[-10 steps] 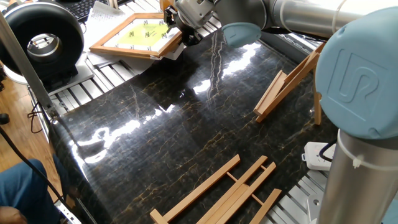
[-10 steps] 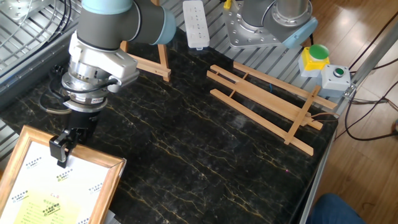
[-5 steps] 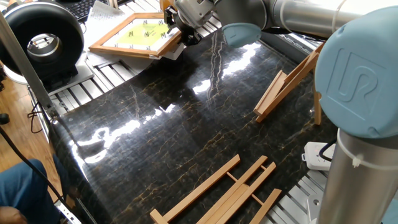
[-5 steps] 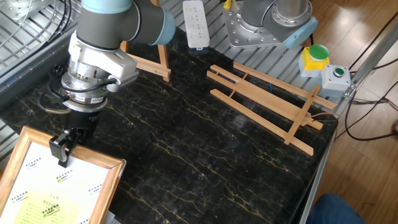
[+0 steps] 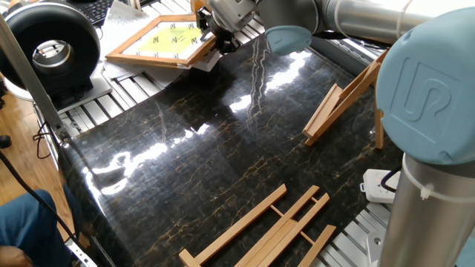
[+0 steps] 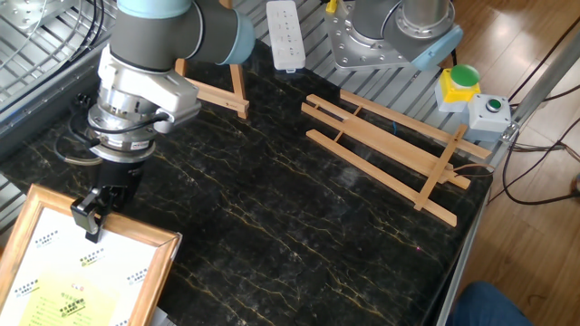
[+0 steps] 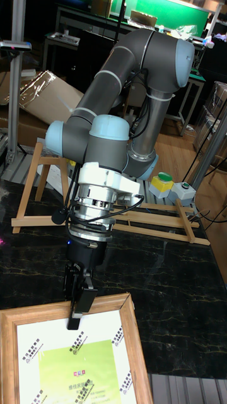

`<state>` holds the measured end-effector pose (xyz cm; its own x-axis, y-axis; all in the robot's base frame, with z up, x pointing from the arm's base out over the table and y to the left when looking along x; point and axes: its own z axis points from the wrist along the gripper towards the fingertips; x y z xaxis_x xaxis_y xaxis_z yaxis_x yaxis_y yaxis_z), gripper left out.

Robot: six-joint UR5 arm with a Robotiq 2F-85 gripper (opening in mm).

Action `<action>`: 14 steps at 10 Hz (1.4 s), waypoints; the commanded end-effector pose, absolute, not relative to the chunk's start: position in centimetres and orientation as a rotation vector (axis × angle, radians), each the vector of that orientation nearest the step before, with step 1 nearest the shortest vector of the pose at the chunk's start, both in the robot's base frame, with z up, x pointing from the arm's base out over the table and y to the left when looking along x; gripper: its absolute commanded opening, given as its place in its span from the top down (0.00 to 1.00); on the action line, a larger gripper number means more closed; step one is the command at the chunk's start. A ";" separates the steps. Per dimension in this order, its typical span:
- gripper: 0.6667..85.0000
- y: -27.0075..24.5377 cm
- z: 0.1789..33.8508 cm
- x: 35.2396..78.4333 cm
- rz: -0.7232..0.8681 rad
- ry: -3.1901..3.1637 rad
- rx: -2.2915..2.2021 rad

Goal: Put the photo frame on the bracket

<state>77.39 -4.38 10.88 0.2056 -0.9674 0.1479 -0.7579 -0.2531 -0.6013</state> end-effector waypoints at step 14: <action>1.00 -6.2 17.9 80.9 -0.712 1.665 -2.026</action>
<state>79.58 -5.92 15.40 0.1892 -0.9700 0.1529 -0.7576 -0.2432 -0.6057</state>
